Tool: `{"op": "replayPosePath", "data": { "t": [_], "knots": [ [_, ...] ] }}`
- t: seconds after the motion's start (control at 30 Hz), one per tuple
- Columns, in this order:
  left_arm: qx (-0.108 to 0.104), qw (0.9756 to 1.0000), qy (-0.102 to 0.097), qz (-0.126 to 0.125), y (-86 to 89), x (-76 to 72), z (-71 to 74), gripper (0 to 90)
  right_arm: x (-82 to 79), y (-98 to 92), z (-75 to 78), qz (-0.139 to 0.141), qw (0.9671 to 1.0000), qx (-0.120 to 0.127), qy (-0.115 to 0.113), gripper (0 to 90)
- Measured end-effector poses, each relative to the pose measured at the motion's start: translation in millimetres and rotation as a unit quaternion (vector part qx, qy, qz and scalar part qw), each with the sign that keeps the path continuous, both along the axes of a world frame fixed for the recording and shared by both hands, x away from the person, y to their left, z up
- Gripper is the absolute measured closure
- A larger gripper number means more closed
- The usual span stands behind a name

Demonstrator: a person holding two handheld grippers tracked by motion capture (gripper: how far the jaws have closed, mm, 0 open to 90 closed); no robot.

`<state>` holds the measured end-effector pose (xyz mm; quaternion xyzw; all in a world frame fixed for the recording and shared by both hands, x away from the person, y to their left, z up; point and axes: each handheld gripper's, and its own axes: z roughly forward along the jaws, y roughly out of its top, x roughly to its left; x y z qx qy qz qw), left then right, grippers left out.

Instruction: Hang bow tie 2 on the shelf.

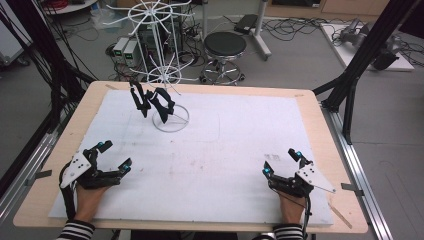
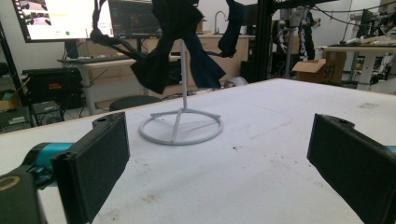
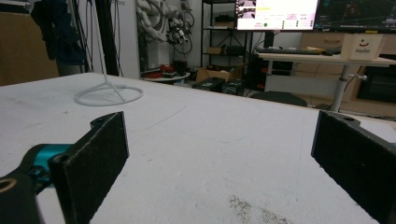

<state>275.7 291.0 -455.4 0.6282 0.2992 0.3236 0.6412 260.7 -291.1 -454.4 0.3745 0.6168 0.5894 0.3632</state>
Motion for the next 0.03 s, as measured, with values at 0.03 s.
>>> {"op": "replayPosePath", "data": {
  "t": [0.03],
  "knots": [
    [0.0, 1.0, -0.001, 0.001, -0.4, -0.1, -0.1, 6.2, 0.0, 0.0, 0.0, 0.001, 1.0, 0.0, 0.0, 3.3]
  ]
}}
